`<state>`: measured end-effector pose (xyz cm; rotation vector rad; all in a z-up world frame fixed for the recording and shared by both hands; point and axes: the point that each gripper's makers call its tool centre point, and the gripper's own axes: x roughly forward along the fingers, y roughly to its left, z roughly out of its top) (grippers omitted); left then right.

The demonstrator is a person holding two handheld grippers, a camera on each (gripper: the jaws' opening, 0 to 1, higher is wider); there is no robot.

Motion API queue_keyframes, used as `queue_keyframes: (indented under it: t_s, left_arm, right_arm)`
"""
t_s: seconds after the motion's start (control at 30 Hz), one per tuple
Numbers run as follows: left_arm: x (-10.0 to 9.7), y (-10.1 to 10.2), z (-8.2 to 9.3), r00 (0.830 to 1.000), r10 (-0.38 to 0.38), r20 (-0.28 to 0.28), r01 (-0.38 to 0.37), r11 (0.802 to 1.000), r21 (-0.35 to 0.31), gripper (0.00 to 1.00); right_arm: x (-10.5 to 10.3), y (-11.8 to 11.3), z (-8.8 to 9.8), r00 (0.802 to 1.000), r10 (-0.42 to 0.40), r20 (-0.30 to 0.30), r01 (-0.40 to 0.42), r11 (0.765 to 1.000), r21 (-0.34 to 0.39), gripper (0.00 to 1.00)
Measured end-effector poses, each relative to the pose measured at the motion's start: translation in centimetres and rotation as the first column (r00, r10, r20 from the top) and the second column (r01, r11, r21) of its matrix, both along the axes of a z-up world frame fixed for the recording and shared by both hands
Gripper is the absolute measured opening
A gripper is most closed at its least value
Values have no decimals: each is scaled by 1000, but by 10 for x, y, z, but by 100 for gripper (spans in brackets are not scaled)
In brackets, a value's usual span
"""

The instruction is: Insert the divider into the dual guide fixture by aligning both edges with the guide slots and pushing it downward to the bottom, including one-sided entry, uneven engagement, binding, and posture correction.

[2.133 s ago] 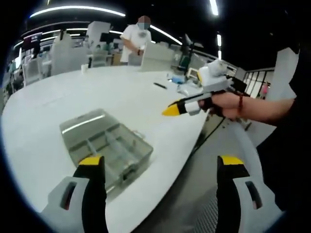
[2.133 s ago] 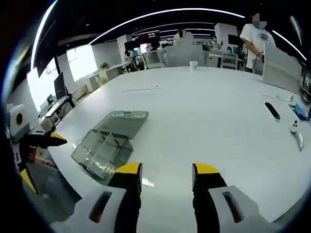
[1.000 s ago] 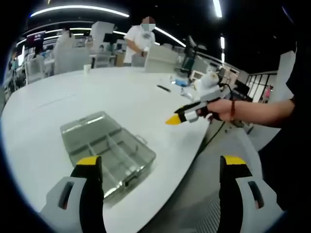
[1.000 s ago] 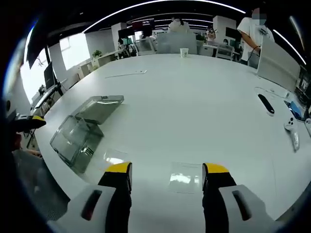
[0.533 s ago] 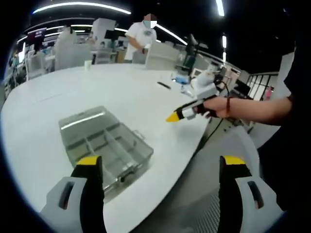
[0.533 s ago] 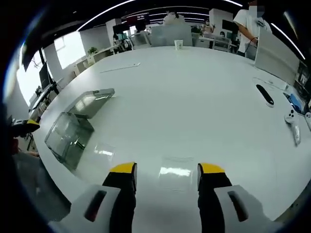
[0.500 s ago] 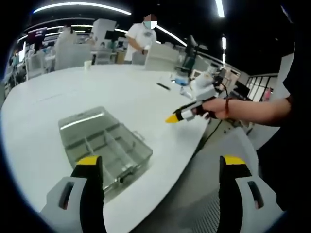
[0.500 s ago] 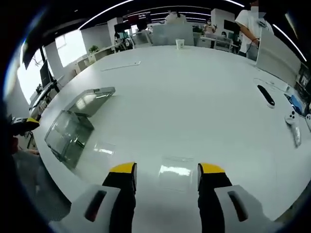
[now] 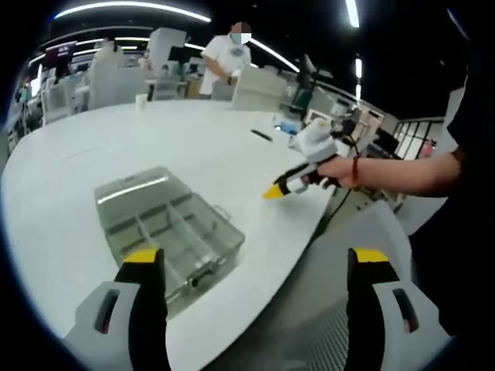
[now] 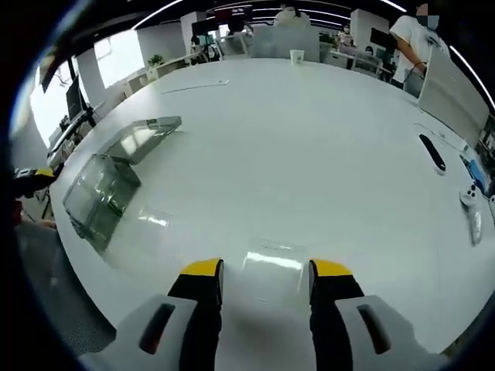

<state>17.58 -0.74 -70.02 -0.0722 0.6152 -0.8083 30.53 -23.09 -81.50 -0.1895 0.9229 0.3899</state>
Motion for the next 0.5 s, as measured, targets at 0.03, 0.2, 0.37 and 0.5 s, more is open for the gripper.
queue_keyframes:
  t_s: [0.03,0.2,0.37,0.5]
  left_arm:
    - [-1,-1,-1,1000,-5,-3,5,1000,4,96]
    - [-3,-6,-3,1000,-29,-4,29,1000,11,94]
    - [-3,-7,-2,1000,-27,-1,27,1000,7,93]
    - [-3,-9,-1,999,-41,9,41,999,13,92]
  right_arm:
    - [0,0,-2,1000,1,-2,-1,1000,-1,41]
    - [4,-1,-3,1000,15,22,-15,1000,-10,39]
    - [4,-3,-4,1000,18,20,-18,1000,-13,39]
    - [3,-2,-3,1000,24,11,-23,999,-22,37]
